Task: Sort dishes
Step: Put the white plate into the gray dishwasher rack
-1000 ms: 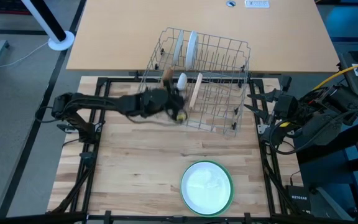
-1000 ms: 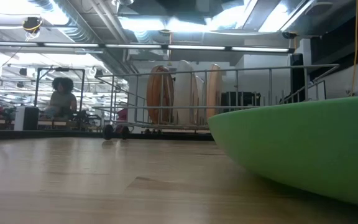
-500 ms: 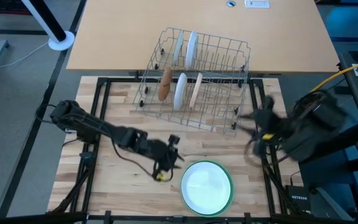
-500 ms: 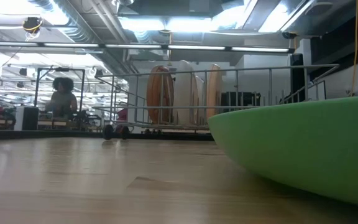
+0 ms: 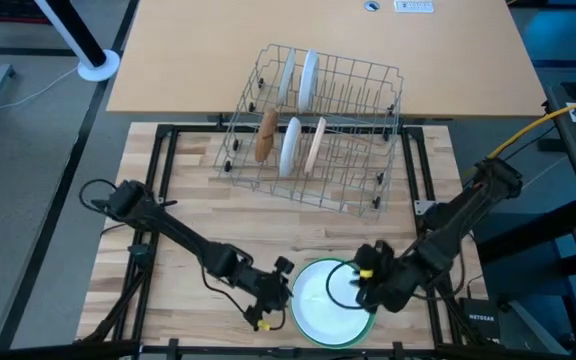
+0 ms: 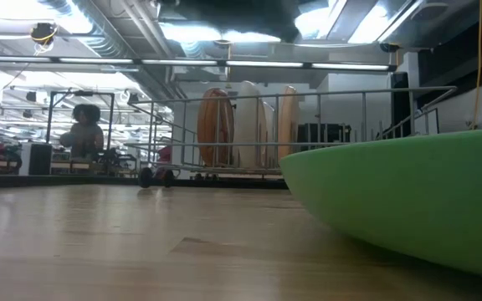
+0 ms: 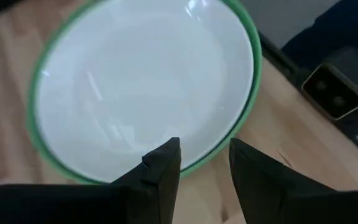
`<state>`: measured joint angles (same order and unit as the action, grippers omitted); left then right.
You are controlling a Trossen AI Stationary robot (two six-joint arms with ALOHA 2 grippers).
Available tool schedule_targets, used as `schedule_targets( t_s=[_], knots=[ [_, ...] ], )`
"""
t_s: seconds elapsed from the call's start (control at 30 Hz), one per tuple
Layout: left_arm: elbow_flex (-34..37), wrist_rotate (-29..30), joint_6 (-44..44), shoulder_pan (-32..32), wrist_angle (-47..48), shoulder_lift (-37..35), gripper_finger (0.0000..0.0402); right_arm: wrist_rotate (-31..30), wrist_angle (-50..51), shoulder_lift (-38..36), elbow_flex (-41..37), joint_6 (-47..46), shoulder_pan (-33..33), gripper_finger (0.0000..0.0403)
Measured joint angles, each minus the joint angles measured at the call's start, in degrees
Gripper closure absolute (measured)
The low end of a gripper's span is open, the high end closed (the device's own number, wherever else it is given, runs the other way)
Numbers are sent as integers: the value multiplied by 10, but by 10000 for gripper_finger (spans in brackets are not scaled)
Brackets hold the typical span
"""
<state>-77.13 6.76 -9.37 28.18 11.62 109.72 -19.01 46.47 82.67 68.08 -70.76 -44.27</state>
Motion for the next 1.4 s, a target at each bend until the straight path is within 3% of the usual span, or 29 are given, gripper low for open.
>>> schedule_targets(
  t_s=[0.17, 0.27, 0.53, 0.73, 0.93, 1.4],
  knots=[
    [0, 0, -7, 7, -57, 50, 273, 22, -215, 0, -98, -12, 0, 265],
    [0, 0, -22, 8, -82, 69, 273, 22, -265, 0, -120, -24, 0, 265],
    [0, 0, -24, 7, -95, 78, 273, 22, -151, 2, -121, -202, 0, 265],
    [0, 0, -37, 7, -98, 78, 273, 71, -86, 28, -122, -296, 1, 265],
    [0, 0, -47, 7, -114, 79, 273, 144, -74, 73, -122, -329, 1, 265],
    [0, 0, -46, 7, -111, 79, 273, 182, -28, 91, -122, -399, 0, 265]
  ],
)
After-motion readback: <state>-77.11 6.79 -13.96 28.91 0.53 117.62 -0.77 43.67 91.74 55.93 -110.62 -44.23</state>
